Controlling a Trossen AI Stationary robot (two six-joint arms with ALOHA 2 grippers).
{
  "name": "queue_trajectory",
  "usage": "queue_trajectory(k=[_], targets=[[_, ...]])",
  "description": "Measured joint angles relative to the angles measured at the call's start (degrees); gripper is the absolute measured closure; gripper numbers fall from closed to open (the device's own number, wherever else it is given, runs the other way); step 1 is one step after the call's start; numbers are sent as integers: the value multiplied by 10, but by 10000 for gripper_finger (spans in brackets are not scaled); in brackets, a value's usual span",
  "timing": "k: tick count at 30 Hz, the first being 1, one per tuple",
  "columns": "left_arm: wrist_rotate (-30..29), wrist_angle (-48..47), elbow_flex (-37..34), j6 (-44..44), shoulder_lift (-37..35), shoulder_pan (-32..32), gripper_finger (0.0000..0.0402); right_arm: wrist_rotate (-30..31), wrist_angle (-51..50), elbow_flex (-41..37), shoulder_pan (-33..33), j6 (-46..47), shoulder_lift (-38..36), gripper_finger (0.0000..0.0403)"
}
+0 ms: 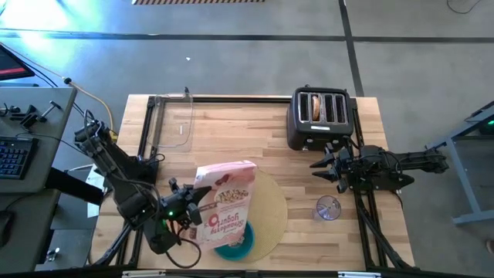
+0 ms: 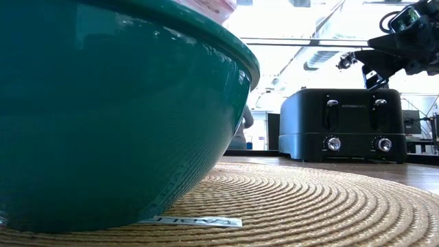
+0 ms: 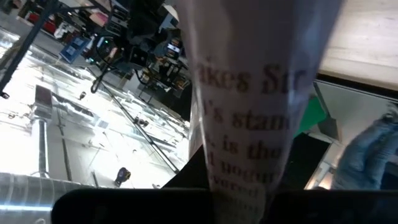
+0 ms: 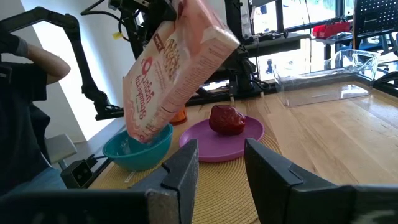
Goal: Arrange a breakfast setting
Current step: Pour the cereal from the red cereal box into the blue bowl
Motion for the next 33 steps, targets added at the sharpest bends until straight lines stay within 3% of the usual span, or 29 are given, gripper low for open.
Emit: queue_trajectory(k=[33], targets=[[7, 9, 1, 4, -7, -12, 401, 0, 0, 0, 0, 0, 0, 288]])
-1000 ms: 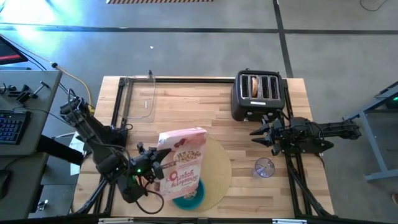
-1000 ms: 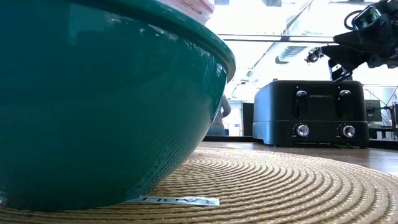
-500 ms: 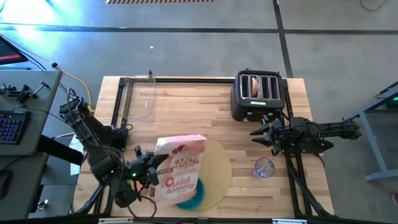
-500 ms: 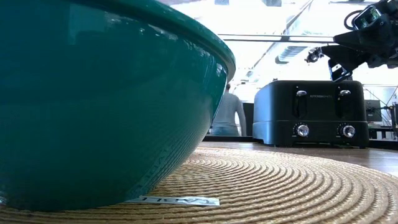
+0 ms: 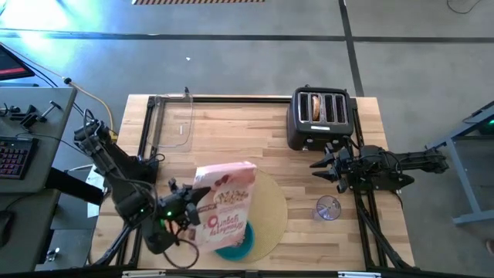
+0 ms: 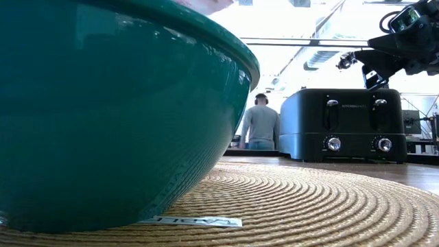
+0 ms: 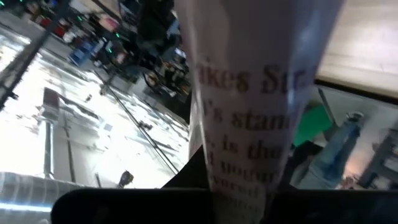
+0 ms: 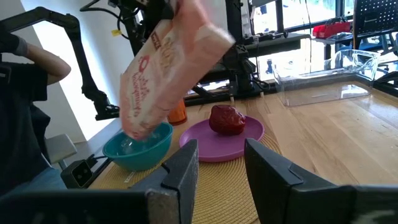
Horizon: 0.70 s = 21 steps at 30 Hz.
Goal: Arrange a breakfast setting
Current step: Pour the cereal from the red cereal box into the blue bowl
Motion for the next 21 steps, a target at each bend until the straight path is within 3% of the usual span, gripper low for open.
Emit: queue_trajectory(k=[16, 21], targets=[[8, 4, 0, 6, -1, 6, 401, 0, 0, 0, 0, 0, 0, 288], [33, 8, 4, 55, -7, 14, 401, 0, 0, 0, 0, 0, 0, 288]])
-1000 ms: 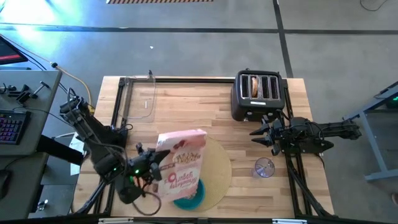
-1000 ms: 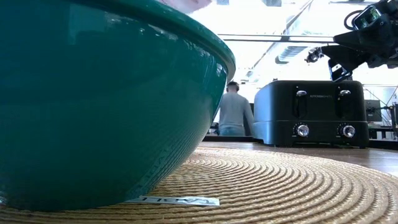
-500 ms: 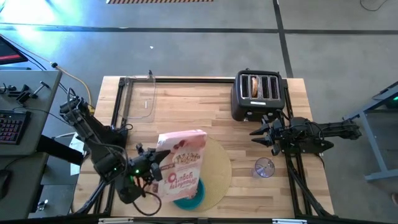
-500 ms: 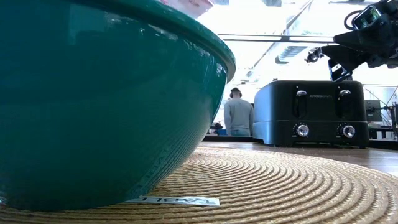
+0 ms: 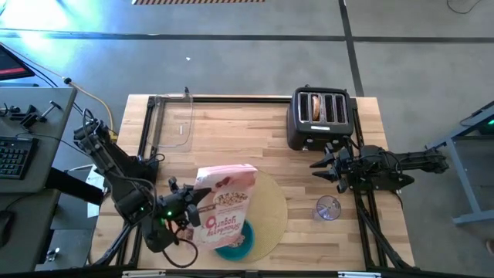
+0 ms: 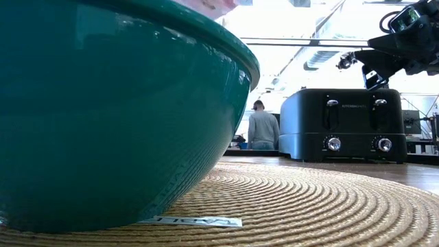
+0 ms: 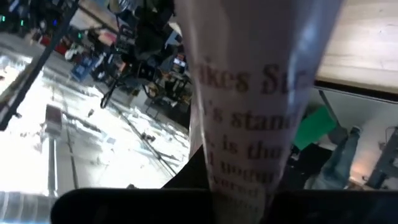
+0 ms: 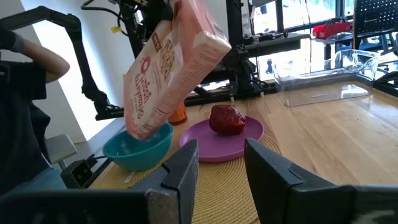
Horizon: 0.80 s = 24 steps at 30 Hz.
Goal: Arrange a breakfast setting
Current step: Pour the cereal from the red cereal box into the blue bowl
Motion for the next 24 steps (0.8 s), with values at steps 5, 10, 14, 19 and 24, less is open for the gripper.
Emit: queue_trajectory(k=[5, 10, 14, 19, 24], targets=[[22, 20, 16, 69, 0, 5, 401, 0, 0, 0, 0, 0, 0, 288], [32, 32, 18, 68, 0, 13, 401, 0, 0, 0, 0, 0, 0, 288], [27, 44, 18, 81, 8, 14, 401, 0, 0, 0, 0, 0, 0, 288], [22, 60, 18, 95, 7, 21, 401, 0, 0, 0, 0, 0, 0, 288], [23, 71, 18, 112, 7, 28, 401, 0, 0, 0, 0, 0, 0, 288]])
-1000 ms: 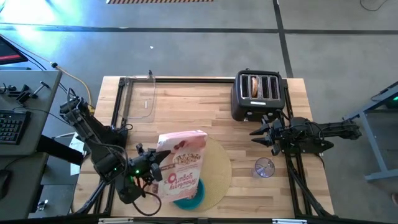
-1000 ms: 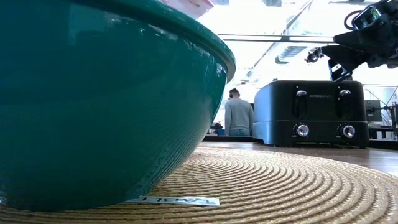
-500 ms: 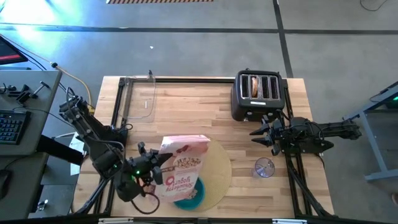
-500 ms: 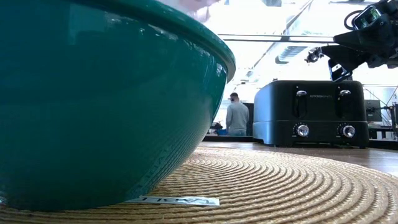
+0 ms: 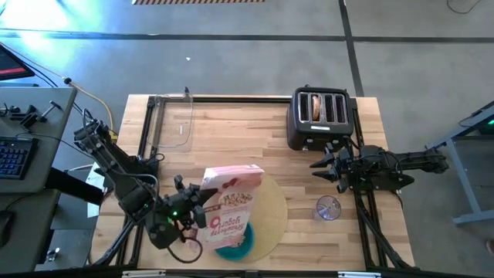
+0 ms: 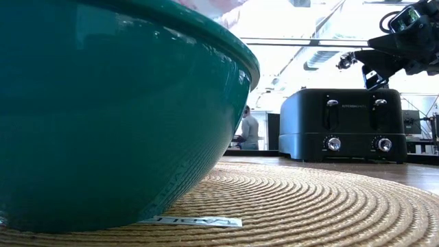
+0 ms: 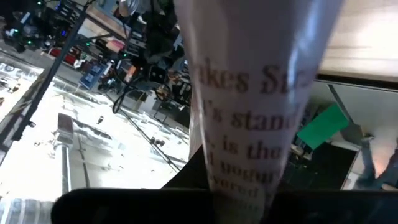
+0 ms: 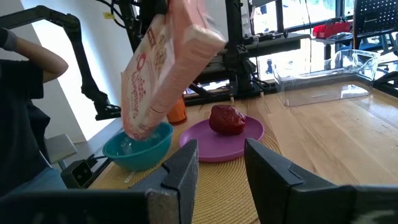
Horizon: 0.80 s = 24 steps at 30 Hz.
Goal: Arrange a breakfast setting
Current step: Pour the cereal from the red cereal box into the blue bowl
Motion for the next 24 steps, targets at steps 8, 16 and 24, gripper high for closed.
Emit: queue_trajectory(k=[8, 16, 24], targets=[[5, 0, 0, 25, 0, 0, 401, 0, 0, 0, 0, 0, 0, 288], [4, 1, 0, 29, 0, -12, 401, 0, 0, 0, 0, 0, 0, 288], [14, 2, 0, 18, -1, -5, 401, 0, 0, 0, 0, 0, 0, 288]])
